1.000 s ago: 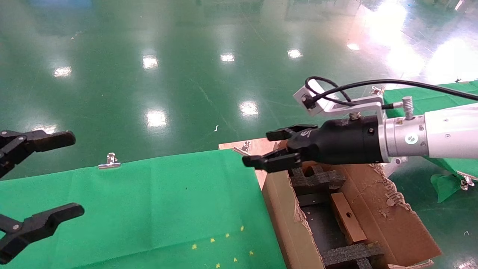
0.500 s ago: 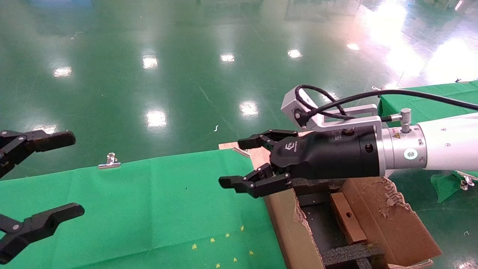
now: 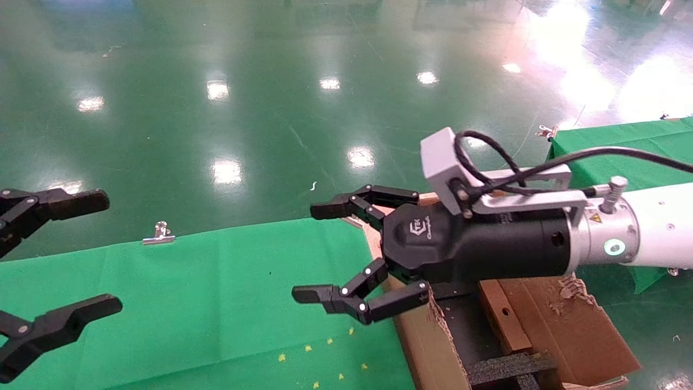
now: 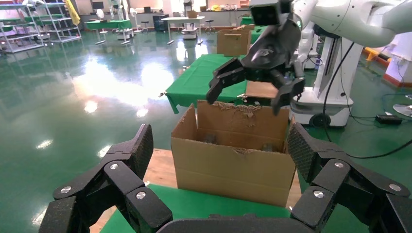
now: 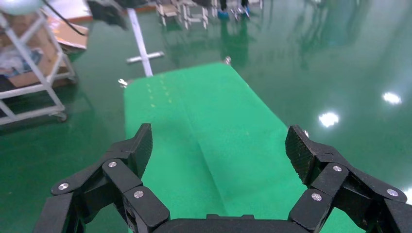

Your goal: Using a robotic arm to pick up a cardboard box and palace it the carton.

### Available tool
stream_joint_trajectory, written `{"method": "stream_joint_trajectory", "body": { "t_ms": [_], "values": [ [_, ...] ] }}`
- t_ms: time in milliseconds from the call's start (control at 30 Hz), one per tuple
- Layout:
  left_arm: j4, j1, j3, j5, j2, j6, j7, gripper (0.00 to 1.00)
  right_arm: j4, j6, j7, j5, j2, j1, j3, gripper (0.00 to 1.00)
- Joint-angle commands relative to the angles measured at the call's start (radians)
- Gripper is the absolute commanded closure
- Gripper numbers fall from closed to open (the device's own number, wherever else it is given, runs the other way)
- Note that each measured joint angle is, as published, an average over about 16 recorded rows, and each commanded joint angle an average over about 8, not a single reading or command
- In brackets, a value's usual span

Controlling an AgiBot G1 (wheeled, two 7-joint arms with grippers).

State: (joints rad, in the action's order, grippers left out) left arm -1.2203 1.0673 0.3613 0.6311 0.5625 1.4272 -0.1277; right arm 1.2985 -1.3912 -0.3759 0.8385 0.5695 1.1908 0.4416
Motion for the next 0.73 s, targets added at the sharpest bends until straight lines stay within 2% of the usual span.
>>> {"method": "stream_joint_trajectory", "body": {
  "t_ms": [33, 400, 733],
  "values": [
    [0.000, 0.000, 0.000, 0.000, 0.000, 0.000, 0.000, 0.00, -0.003, -0.019, 0.034, -0.019, 0.008, -0.021, -0.029, 0.00],
    [0.000, 0.000, 0.000, 0.000, 0.000, 0.000, 0.000, 0.00, -0.015, -0.109, 0.193, -0.114, 0.044, -0.122, -0.170, 0.00],
    [0.000, 0.000, 0.000, -0.001, 0.000, 0.000, 0.000, 0.00, -0.017, -0.118, 0.201, -0.125, 0.048, -0.132, -0.183, 0.00]
  ]
}}
